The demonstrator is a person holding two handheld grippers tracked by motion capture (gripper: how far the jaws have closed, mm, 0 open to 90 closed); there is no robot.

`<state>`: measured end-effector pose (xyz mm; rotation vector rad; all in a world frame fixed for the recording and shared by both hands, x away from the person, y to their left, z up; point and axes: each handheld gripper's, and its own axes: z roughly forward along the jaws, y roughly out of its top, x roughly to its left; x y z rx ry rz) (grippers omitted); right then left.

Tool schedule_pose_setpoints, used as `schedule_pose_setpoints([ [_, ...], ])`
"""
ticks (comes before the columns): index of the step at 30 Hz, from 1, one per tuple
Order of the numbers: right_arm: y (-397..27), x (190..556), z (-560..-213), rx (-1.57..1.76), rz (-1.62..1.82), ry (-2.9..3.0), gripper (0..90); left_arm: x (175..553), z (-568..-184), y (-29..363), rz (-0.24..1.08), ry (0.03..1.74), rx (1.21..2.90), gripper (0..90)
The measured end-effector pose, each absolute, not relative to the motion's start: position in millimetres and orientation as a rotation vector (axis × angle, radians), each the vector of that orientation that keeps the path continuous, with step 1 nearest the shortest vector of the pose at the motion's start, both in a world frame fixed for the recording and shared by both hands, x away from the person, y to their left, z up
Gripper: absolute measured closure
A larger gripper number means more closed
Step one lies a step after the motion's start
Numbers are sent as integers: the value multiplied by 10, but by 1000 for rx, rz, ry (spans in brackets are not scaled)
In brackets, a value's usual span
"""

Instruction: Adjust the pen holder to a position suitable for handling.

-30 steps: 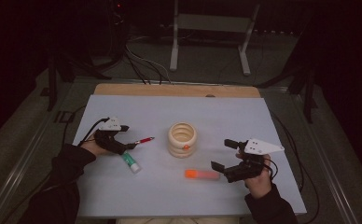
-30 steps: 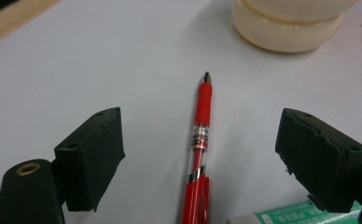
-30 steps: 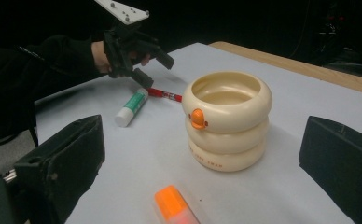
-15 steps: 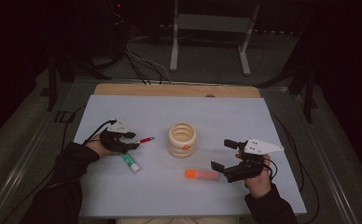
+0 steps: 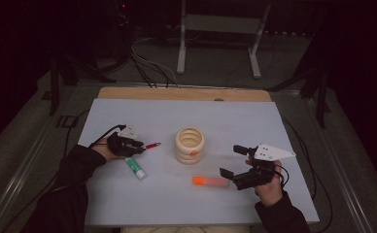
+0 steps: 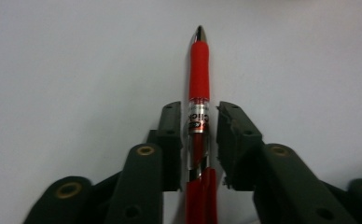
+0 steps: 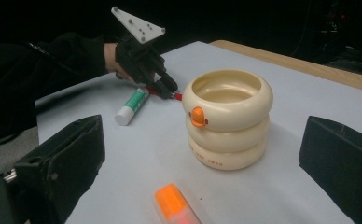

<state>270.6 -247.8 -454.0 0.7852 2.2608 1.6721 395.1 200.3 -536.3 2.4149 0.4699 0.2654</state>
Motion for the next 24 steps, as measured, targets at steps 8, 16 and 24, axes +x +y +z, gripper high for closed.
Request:
schedule_pose_setpoints([
  [8,-2460,2719,-4548,792,1679,2263,1,3968,-5355,1969,265,420,2443,794],
  [16,-2445,2738,-4561,798,1669,2272,2,3981,-5356,1976,259,416,2438,805],
  [24,-2450,2744,-4553,802,1679,2266,2,4009,-5312,1949,295,432,2405,806],
])
